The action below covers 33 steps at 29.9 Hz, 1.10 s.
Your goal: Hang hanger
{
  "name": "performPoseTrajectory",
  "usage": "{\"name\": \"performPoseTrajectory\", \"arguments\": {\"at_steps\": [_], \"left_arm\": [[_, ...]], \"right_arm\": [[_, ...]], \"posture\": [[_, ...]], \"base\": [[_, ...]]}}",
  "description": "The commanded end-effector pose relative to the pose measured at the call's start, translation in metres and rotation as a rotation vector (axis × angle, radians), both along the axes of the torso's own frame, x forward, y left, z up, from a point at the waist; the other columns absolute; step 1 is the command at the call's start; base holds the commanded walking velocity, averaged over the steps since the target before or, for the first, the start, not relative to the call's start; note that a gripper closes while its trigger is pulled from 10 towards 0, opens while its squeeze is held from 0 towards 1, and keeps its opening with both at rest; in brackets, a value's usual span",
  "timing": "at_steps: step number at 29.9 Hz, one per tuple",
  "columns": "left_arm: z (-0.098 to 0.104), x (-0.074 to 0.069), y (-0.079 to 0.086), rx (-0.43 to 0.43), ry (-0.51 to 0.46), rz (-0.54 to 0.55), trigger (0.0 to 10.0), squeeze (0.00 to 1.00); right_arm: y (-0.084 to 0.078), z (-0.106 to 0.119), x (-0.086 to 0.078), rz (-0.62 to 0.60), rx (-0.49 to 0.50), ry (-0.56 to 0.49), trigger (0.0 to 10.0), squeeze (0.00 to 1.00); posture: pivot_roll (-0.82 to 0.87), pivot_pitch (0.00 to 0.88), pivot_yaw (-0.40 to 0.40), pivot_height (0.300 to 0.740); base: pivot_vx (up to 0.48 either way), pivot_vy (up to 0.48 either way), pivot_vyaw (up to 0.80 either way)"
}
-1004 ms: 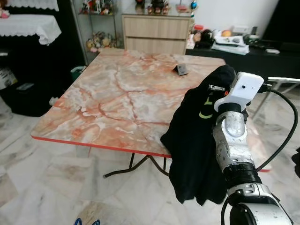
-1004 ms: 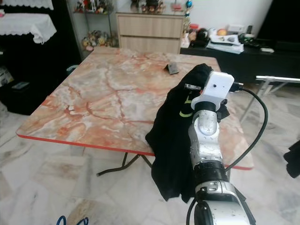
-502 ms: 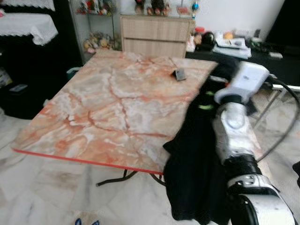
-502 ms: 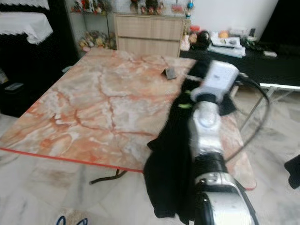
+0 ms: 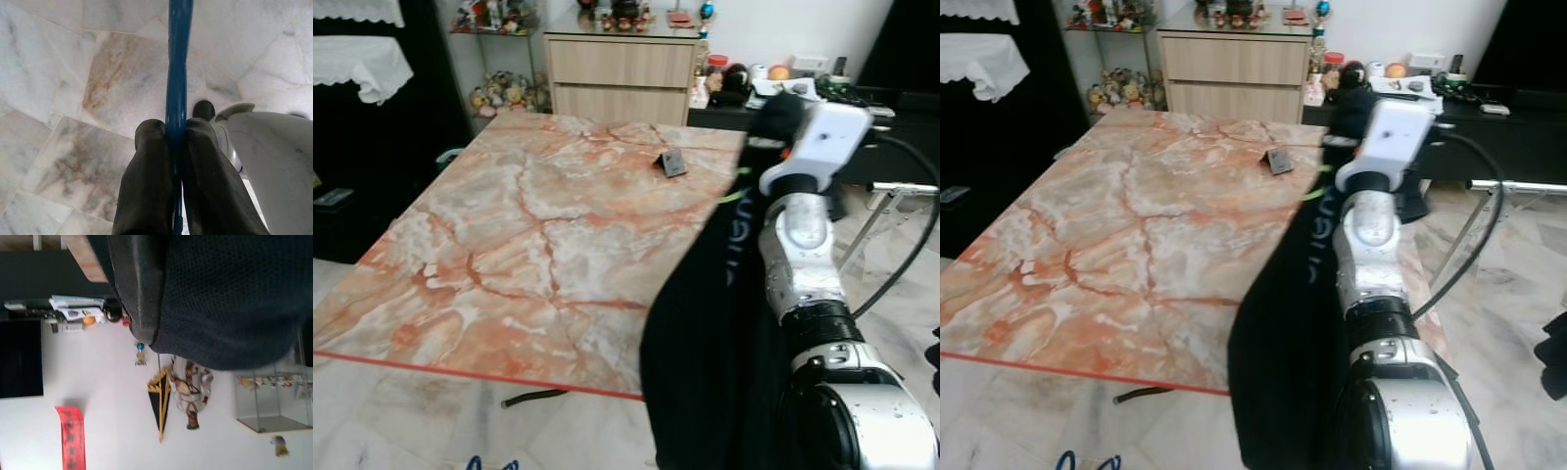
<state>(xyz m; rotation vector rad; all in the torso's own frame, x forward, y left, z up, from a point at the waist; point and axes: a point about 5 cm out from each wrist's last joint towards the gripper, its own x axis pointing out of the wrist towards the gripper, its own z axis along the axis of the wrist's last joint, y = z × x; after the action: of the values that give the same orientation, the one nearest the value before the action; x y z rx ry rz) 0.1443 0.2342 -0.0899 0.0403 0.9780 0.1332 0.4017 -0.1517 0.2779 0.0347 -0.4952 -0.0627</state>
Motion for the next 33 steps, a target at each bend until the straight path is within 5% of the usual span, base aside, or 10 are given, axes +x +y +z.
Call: {"name": "performPoseTrajectory", "arguments": {"at_steps": [1,8,14,22,30,31,32,33], "left_arm": [[-0.004,-0.006,-0.007,-0.017,0.023,-0.005,10.0,0.00],[-0.004,-0.007,-0.007,-0.020,0.027,-0.006,10.0,0.00],[-0.005,-0.007,-0.008,-0.028,0.034,-0.009,10.0,0.00],[-0.005,-0.007,-0.008,-0.031,0.039,-0.017,10.0,0.00],[-0.005,-0.007,-0.007,-0.029,0.040,-0.015,10.0,0.00],[-0.005,-0.007,-0.007,-0.030,0.040,-0.017,10.0,0.00],[-0.005,-0.007,-0.007,-0.030,0.040,-0.017,10.0,0.00],[-0.005,-0.007,-0.007,-0.031,0.040,-0.017,10.0,0.00]], "right_arm": [[-0.008,0.000,0.000,-0.014,-0.009,0.005,10.0,0.00],[-0.001,-0.015,0.003,0.017,-0.039,0.084,10.0,0.00],[0.001,-0.073,-0.001,0.027,-0.106,0.340,10.0,0.00],[-0.006,-0.121,-0.020,0.025,-0.076,0.504,10.0,0.00],[-0.014,-0.129,-0.039,0.015,-0.050,0.499,10.0,0.00],[-0.015,-0.131,-0.044,0.017,-0.042,0.499,10.0,0.74],[-0.015,-0.132,-0.047,0.017,-0.039,0.500,10.0,0.74],[-0.015,-0.133,-0.049,0.017,-0.037,0.503,10.0,1.00]], "posture": [[0.07,0.054,0.006,0.740],[0.07,0.056,0.004,0.740],[0.07,0.058,0.001,0.740],[0.07,0.058,0.002,0.740],[0.07,0.057,-0.002,0.740],[0.07,0.057,-0.002,0.740],[0.07,0.054,-0.005,0.740],[0.07,0.054,-0.005,0.740]], "base": [[0.277,0.000,0.00],[0.275,0.000,0.00],[0.000,0.000,0.00],[0.000,0.000,0.00],[0.000,0.000,0.00],[0.000,0.000,0.00],[0.000,0.000,0.00],[0.000,0.000,0.00]]}}
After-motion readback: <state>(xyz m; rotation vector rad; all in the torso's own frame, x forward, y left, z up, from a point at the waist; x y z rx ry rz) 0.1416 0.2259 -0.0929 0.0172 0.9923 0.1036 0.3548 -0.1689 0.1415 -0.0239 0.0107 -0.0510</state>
